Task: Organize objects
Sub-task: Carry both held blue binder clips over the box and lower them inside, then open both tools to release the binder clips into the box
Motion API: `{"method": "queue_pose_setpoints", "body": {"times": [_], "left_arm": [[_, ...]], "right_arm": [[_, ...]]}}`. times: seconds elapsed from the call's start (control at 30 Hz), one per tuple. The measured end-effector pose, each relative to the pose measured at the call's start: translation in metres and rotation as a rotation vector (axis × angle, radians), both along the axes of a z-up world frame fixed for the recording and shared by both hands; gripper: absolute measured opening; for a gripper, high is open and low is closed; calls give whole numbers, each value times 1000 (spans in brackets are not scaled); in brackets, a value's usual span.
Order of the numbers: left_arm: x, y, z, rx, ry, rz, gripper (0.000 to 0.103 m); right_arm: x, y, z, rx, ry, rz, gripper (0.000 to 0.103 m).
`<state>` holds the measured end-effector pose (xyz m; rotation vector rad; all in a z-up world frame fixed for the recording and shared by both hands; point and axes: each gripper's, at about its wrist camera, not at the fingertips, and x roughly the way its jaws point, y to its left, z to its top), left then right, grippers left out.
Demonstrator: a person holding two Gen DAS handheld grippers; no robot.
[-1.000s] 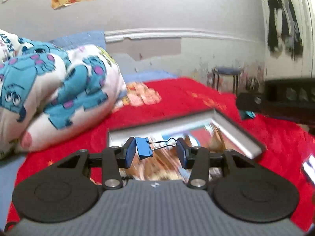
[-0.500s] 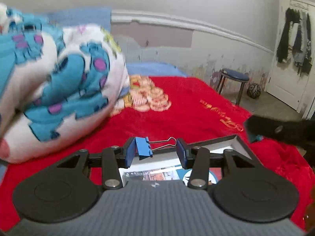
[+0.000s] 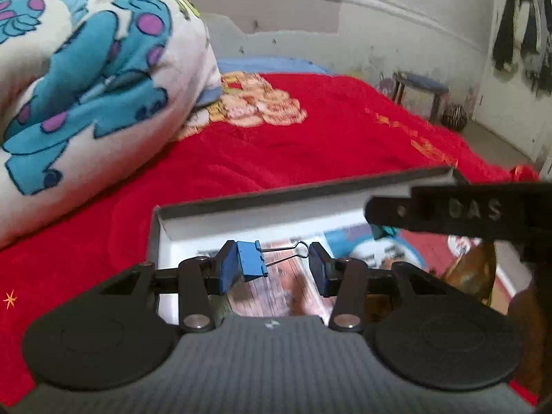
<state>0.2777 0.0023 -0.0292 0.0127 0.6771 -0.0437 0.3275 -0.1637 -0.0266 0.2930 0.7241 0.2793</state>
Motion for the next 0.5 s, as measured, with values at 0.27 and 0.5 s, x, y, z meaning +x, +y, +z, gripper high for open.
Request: {"method": "queue_pose_setpoints", "body": {"times": [0.27,0.5], "left_arm": [[0,-6,0,14,-13,-16,56],[1,-2,0,-2,-11,2,84]], "right_arm": [[-1,6,-7,-32,7,2,46],[1,6,-8,-16,5,3,51]]}}
